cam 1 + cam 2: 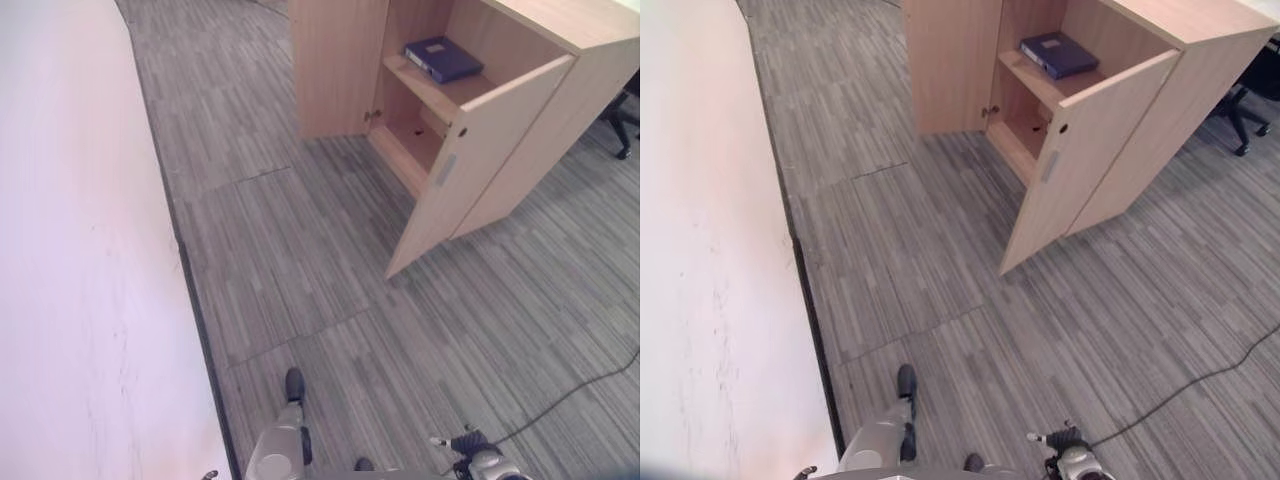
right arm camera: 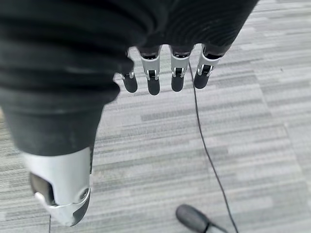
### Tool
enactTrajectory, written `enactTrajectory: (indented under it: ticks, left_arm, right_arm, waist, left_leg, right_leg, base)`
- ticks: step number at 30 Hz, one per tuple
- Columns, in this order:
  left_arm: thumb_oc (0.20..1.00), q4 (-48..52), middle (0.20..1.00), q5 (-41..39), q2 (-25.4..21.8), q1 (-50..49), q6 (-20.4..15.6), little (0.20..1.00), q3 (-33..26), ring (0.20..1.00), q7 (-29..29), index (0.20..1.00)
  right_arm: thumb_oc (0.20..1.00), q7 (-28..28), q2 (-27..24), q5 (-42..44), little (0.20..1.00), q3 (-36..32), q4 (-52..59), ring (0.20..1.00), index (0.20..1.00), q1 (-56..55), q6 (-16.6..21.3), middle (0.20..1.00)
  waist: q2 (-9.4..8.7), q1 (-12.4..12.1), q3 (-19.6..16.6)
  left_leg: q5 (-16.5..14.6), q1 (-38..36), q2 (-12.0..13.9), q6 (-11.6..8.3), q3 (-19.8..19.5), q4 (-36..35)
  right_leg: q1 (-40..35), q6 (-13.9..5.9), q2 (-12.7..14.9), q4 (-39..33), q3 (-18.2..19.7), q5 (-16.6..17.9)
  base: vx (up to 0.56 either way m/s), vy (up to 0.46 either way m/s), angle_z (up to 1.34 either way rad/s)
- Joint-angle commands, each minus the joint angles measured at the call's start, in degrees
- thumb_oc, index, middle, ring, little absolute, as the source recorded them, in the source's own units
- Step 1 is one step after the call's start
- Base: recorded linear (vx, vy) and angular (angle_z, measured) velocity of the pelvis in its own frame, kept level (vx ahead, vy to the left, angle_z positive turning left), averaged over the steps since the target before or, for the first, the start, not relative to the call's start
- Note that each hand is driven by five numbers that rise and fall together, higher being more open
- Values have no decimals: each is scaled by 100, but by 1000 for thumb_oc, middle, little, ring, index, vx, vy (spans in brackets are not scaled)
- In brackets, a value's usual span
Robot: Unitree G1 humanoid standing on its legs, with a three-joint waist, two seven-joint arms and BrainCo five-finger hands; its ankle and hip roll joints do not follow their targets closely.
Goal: Put the empty folder in the office cabinet
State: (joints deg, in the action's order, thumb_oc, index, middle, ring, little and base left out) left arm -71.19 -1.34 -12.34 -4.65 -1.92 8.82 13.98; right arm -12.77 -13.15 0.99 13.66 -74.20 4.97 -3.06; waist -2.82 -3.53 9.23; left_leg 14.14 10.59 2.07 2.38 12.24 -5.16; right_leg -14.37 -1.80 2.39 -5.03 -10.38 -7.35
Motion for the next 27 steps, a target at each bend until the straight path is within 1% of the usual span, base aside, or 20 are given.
enactTrajectory:
  ticks: [1, 2, 3, 5, 7, 8, 10, 11, 12, 13, 14, 16, 17, 18, 19, 20, 21, 23, 25, 27]
  left_arm:
    - [1000, -167, 1000, -37, 21, -70, -38, 1000, 62, 1000, -1, 1000]
    - [1000, -150, 1000, -62, -11, -84, -46, 1000, 13, 1000, 27, 1000]
    - [1000, -150, 1000, -62, -9, -83, -46, 1000, 14, 1000, 27, 1000]
    - [1000, -120, 1000, -84, -48, -63, -47, 1000, -22, 1000, 50, 1000]
    - [1000, -87, 1000, -91, -96, -37, -45, 1000, -30, 1000, 65, 1000]
    - [1000, -61, 1000, -75, -118, -24, -46, 1000, -19, 1000, 75, 1000]
    - [1000, 26, 1000, -67, -153, 13, -41, 1000, 2, 1000, 90, 1000]
    - [1000, 78, 1000, -72, -171, 31, -43, 1000, 19, 1000, 104, 1000]
    - [1000, 116, 1000, -63, -208, 33, -40, 1000, 53, 1000, 100, 1000]
    - [1000, 118, 1000, -63, -210, 33, -38, 1000, 50, 1000, 99, 1000]
    - [1000, 177, 1000, -74, -232, 52, -40, 1000, 55, 1000, 92, 1000]
    - [1000, 258, 1000, -81, -205, 108, -66, 1000, 82, 1000, 86, 1000]
    - [1000, 273, 1000, -90, -200, 126, -84, 1000, 123, 1000, 83, 1000]
    - [1000, 271, 1000, -91, -197, 129, -85, 1000, 122, 1000, 83, 1000]
    - [1000, 253, 1000, -72, -184, 133, -72, 1000, 147, 1000, 72, 1000]
    - [1000, 243, 1000, -29, -169, 121, -67, 1000, 169, 1000, 63, 1000]
    - [1000, 142, 1000, 2, -137, 139, -72, 1000, 223, 1000, 55, 1000]
    - [1000, 64, 1000, 63, -120, 147, -67, 1000, 220, 1000, 17, 1000]
    - [1000, -168, 1000, 146, -95, 152, -71, 1000, 182, 1000, -77, 1000]
    - [1000, -295, 1000, 121, -61, 106, -51, 1000, 143, 1000, -56, 1000]
  right_arm:
    - [1000, 95, -111, -98, 1000, 121, -78, 1000, 1000, 29, -14, 1000]
    - [1000, 127, -57, -155, 1000, 151, -92, 1000, 1000, 45, -38, 1000]
    - [1000, 127, -59, -156, 1000, 151, -92, 1000, 1000, 45, -38, 1000]
    - [1000, 158, -28, -174, 1000, 154, -55, 1000, 1000, 102, -43, 1000]
    - [1000, 156, 11, -137, 1000, 142, 61, 1000, 1000, 186, -35, 1000]
    - [1000, 158, 17, -117, 1000, 138, 155, 1000, 1000, 237, -24, 1000]
    - [1000, 158, -6, -110, 1000, 138, 360, 1000, 1000, 328, -15, 1000]
    - [1000, 141, -21, -101, 1000, 149, 441, 1000, 1000, 370, -12, 1000]
    - [1000, 135, -22, -83, 1000, 172, 513, 1000, 1000, 395, 0, 1000]
    - [1000, 134, -20, -83, 1000, 173, 514, 1000, 1000, 397, -1, 1000]
    - [1000, 125, 24, -51, 1000, 170, 581, 1000, 1000, 423, 17, 1000]
    - [1000, 143, -1, -9, 1000, 144, 613, 1000, 1000, 470, 34, 1000]
    - [1000, 146, -26, -1, 1000, 138, 656, 1000, 1000, 501, 38, 1000]
    - [1000, 147, -29, -1, 1000, 139, 656, 1000, 1000, 504, 37, 1000]
    - [1000, 145, -29, -17, 1000, 152, 664, 1000, 1000, 514, 29, 1000]
    - [1000, 139, -21, -21, 1000, 170, 673, 1000, 1000, 522, 28, 1000]
    - [1000, 134, -18, -1, 1000, 201, 694, 1000, 1000, 567, 35, 1000]
    - [1000, 144, -23, 34, 1000, 205, 709, 1000, 1000, 602, 33, 1000]
    - [1000, 205, 1, 68, 1000, 175, 593, 1000, 1000, 568, 42, 1000]
    - [1000, 218, 30, 19, 1000, 219, 442, 1000, 1000, 546, 19, 1000]
  waist:
    - [179, -179, -332]
    - [113, -266, -450]
    - [122, -272, -461]
    - [51, -346, -557]
    - [19, -360, -568]
    - [26, -357, -557]
    - [73, -322, -476]
    - [122, -281, -426]
    - [115, -237, -371]
    - [100, -232, -357]
    - [175, -194, -270]
    - [308, -138, -160]
    - [413, -14, 3]
    - [428, -13, 13]
    - [443, 39, 63]
    - [449, 76, 109]
    - [416, 182, 152]
    - [328, 239, 198]
    - [216, 280, 182]
    - [166, 262, 83]
  left_leg:
    - [-283, 262, 245, -510, -181, 19]
    - [-446, 155, 68, -396, -146, 27]
    - [-438, 168, 80, -397, -144, 23]
    - [-641, 25, -137, -261, -125, 28]
    - [-869, -189, -385, -96, -113, 39]
    - [-974, -300, -502, -5, -109, 41]
    - [-1186, -588, -768, 214, -153, 28]
    - [-1265, -736, -860, 301, -197, 16]
    - [-1462, -930, -980, 336, -280, 16]
    - [-1467, -943, -1001, 344, -281, 16]
    - [-1647, -1193, -1017, 412, -327, 16]
    - [-1720, -1370, -840, 362, -415, 16]
    - [-1682, -1532, -704, 315, -558, 16]
    - [-1687, -1544, -685, 306, -560, 16]
    - [-1715, -1638, -653, 279, -629, 16]
    - [-1763, -1725, -606, 235, -685, 16]
    - [-1719, -1770, -595, 193, -740, 16]
    - [-1817, -1932, -568, 97, -886, 16]
    - [-1981, -2113, -582, 38, -1163, 18]
    - [-2010, -2094, -544, 10, -1215, 24]
  right_leg:
    - [9, -273, 125, 77, -211, -265]
    - [28, -437, 382, 260, -260, -223]
    - [43, -435, 371, 256, -253, -211]
    - [154, -616, 659, 595, -269, -44]
    - [371, -769, 984, 1254, -308, 275]
    - [548, -824, 1180, 1739, -356, 553]
    - [868, -832, 1583, 2802, -475, 1316]
    - [957, -758, 1711, 3251, -533, 1537]
    - [1018, -799, 1860, 3680, -545, 1550]
    - [1017, -811, 1885, 3709, -537, 1534]
    - [1382, -832, 2158, 4348, -758, 1614]
    - [1740, -641, 2090, 4101, -981, 1170]
    - [2033, -552, 1809, 3699, -969, 929]
    - [2010, -540, 1788, 3679, -983, 928]
    - [2150, -536, 1634, 3369, -932, 856]
    - [2154, -551, 1476, 2905, -895, 871]
    - [2408, -463, 1199, 2218, -770, 1036]
    - [2405, -581, 918, 1379, -443, 1192]
    - [2373, -647, 681, 816, -91, 1308]
    - [2257, -607, 679, 731, -149, 1353]
  base:
    - [404, 280, 5]
    - [302, 220, -2]
    - [292, 225, -15]
    - [239, 210, -26]
    - [230, 259, -7]
    - [194, 294, 3]
    - [188, 330, 4]
    - [247, 310, 8]
    - [194, 206, 27]
    - [268, 248, 44]
    - [222, 163, 62]
    - [236, 10, 44]
    - [135, -122, 28]
    - [154, -135, 35]
    - [127, -110, 73]
    - [163, -178, 64]
    - [167, -189, 56]
    - [226, -175, 27]
    - [310, -183, 32]
    - [239, -163, 66]
